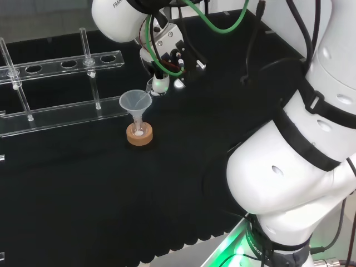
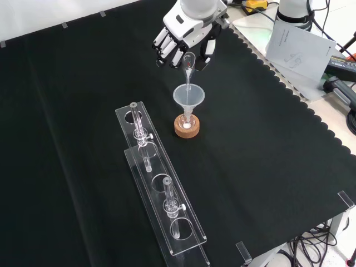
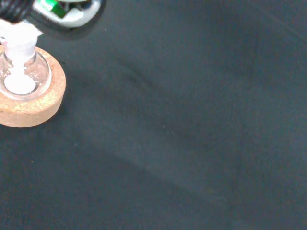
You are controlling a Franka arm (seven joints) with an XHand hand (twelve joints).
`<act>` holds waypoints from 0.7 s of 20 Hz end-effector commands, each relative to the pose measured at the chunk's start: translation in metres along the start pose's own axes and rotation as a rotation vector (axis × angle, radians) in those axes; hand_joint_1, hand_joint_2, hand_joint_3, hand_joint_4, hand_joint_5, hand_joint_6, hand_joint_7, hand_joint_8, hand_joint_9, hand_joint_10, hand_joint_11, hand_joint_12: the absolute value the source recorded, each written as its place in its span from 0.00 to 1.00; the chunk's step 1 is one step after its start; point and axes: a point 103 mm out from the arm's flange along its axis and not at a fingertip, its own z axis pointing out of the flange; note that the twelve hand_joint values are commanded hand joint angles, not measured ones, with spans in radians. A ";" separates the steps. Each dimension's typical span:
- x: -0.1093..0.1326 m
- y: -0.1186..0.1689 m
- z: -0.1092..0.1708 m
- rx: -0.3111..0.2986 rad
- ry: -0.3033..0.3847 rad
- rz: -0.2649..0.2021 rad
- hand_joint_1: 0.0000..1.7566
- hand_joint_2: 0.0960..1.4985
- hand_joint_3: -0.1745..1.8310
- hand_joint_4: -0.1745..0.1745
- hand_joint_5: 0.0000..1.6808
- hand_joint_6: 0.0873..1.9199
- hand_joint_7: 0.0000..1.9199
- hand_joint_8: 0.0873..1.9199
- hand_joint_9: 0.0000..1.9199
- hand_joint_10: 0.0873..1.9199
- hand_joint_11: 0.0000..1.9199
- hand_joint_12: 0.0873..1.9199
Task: Pour all the NaCl from the weighing funnel into the round-bottom flask.
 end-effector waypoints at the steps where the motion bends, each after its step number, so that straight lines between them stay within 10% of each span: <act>1: 0.001 0.000 -0.003 0.001 -0.016 -0.001 0.60 0.46 0.41 1.00 0.65 0.49 0.21 0.33 0.38 0.24 0.27 0.62; 14: 0.000 -0.001 -0.009 0.014 -0.061 0.012 0.60 0.46 0.41 1.00 0.65 0.49 0.21 0.33 0.37 0.24 0.27 0.62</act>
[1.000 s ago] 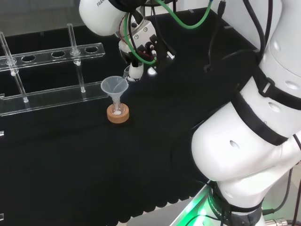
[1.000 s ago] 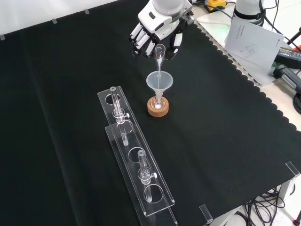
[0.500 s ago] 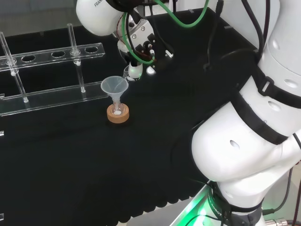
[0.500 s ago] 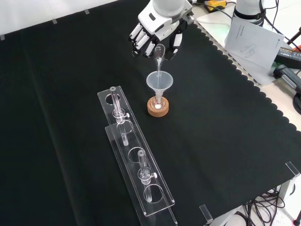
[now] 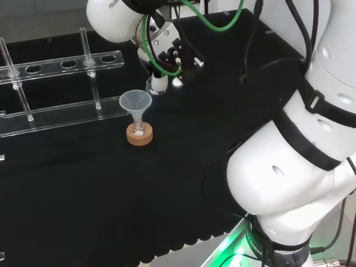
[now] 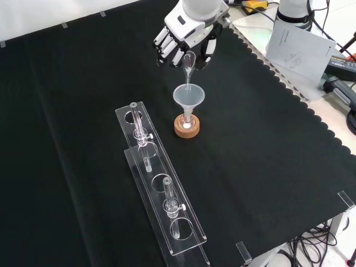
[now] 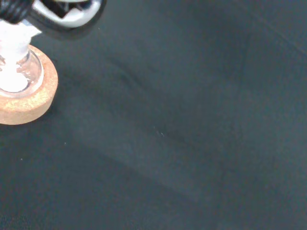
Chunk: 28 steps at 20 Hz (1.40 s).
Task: Pour all the NaCl from the weighing funnel into the round-bottom flask.
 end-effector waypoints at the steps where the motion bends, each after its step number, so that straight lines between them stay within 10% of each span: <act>1: 0.000 0.001 -0.003 0.006 -0.017 0.004 0.60 0.46 0.41 1.00 0.65 0.49 0.21 0.33 0.37 0.24 0.27 0.62; 28: 0.002 0.002 -0.005 0.019 -0.032 0.011 0.60 0.46 0.40 1.00 0.65 0.49 0.21 0.33 0.37 0.24 0.28 0.62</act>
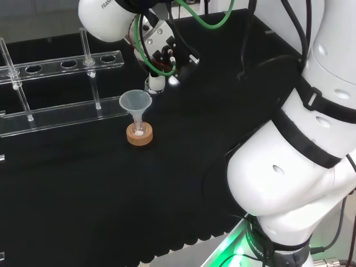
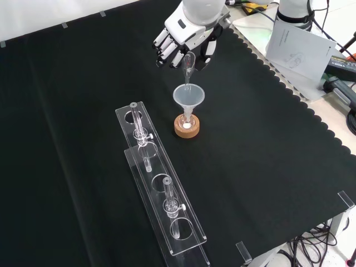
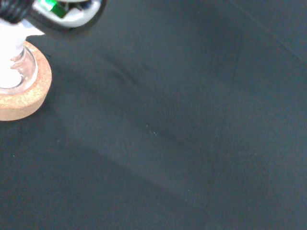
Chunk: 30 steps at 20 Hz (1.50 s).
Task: Pour all the NaCl from the weighing funnel into the round-bottom flask.
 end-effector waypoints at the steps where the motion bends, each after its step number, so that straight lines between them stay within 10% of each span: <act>1: -0.002 0.000 0.003 -0.003 0.017 0.008 0.60 0.46 0.40 1.00 0.65 0.49 0.21 0.33 0.37 0.24 0.28 0.62; 30: -0.052 0.000 0.053 -0.260 0.572 0.043 0.60 0.46 0.40 1.00 0.65 0.48 0.21 0.33 0.38 0.24 0.29 0.62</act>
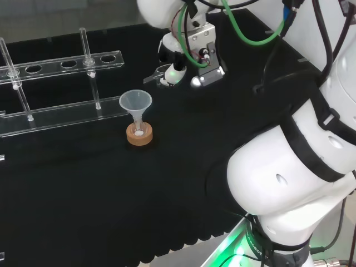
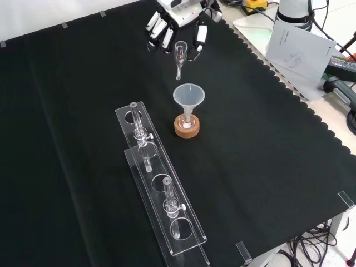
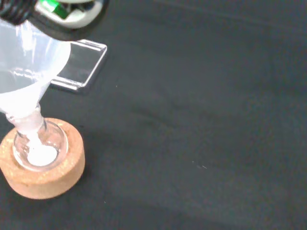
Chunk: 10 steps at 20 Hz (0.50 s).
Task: Pour all the NaCl from the weighing funnel into the round-bottom flask.
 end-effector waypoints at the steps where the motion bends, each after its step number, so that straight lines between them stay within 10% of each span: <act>1: -0.020 0.001 0.006 -0.079 0.158 0.007 0.60 0.46 0.40 1.00 0.65 0.48 0.21 0.33 0.38 0.24 0.29 0.62; 10: -0.038 0.005 0.015 -0.120 0.283 -0.022 0.60 0.46 0.40 1.00 0.65 0.48 0.22 0.33 0.38 0.24 0.29 0.62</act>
